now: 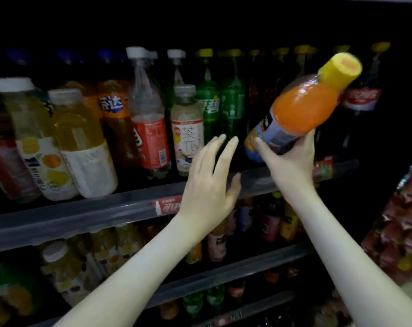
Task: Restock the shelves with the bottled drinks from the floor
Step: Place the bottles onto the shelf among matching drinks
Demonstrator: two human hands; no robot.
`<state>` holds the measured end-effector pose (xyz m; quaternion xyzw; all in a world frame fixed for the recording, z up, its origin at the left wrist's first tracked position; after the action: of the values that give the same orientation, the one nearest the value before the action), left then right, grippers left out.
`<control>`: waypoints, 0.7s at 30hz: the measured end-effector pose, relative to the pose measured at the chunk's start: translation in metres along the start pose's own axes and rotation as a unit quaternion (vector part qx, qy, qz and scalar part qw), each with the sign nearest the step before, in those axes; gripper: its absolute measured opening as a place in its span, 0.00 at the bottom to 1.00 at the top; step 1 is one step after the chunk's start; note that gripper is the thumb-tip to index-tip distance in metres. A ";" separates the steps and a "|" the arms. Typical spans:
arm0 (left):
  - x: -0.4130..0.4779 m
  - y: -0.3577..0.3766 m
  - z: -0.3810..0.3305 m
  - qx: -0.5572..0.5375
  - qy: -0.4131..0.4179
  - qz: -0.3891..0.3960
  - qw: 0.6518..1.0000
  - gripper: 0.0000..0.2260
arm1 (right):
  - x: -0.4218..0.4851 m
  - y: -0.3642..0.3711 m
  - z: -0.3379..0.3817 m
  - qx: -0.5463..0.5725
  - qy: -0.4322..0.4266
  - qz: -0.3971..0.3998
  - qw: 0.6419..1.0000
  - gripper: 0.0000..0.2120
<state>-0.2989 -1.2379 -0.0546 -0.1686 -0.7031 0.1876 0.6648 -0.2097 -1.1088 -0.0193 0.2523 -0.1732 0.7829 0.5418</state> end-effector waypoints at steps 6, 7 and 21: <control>-0.040 0.031 -0.038 -0.164 0.021 0.026 0.986 0.26 | -0.075 -0.049 -0.017 0.012 0.086 0.107 0.990 0.26; -0.054 0.039 -0.041 -0.185 0.009 0.053 0.981 0.26 | -0.087 -0.055 -0.031 -0.006 0.110 0.111 0.988 0.26; -0.150 0.131 -0.030 -0.267 -0.332 0.414 0.805 0.29 | -0.149 -0.066 -0.179 -0.003 0.406 0.284 0.869 0.17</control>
<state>-0.2619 -1.1956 -0.2478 -0.5420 -0.7665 0.2944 0.1790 -0.1427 -1.1014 -0.2521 -0.1496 -0.0046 0.9356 0.3198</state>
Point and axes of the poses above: each hand's wrist, its own x-axis towards the middle knuckle, its own y-axis out of the palm, z = x × y, the point moved 2 cm from there along x, towards the middle knuckle, and after that the axes turned 7 degrees about y, right-handed, at the moved point
